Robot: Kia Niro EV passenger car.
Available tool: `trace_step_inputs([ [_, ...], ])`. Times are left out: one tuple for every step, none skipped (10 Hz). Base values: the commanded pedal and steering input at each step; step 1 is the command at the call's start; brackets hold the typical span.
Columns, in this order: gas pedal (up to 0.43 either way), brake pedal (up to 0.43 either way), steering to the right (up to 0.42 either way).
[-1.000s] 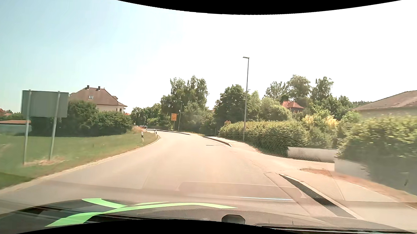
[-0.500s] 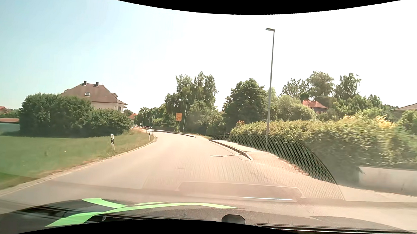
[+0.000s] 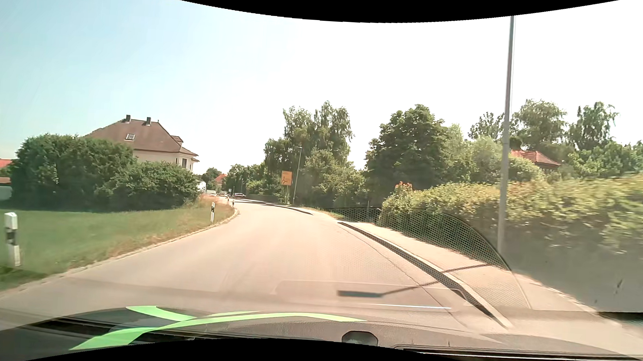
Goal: Follow the waypoints while adhering to traffic rules and regulations
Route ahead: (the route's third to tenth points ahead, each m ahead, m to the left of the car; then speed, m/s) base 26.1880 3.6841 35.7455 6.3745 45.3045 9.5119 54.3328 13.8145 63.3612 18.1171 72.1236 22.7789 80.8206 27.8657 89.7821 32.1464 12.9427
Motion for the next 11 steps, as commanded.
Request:
trace_step_inputs([
  [0.13, 0.0, -0.047],
  [0.15, 0.0, -0.047],
  [0.15, 0.0, -0.047],
  [0.138, 0.0, -0.048],
  [0.098, 0.0, -0.047],
  [0.079, 0.0, -0.047],
  [0.059, 0.0, -0.047],
  [0.059, 0.0, -0.047],
  [0.059, 0.0, -0.047],
  [0.087, 0.0, -0.047],
  [0.118, 0.0, -0.047],
])
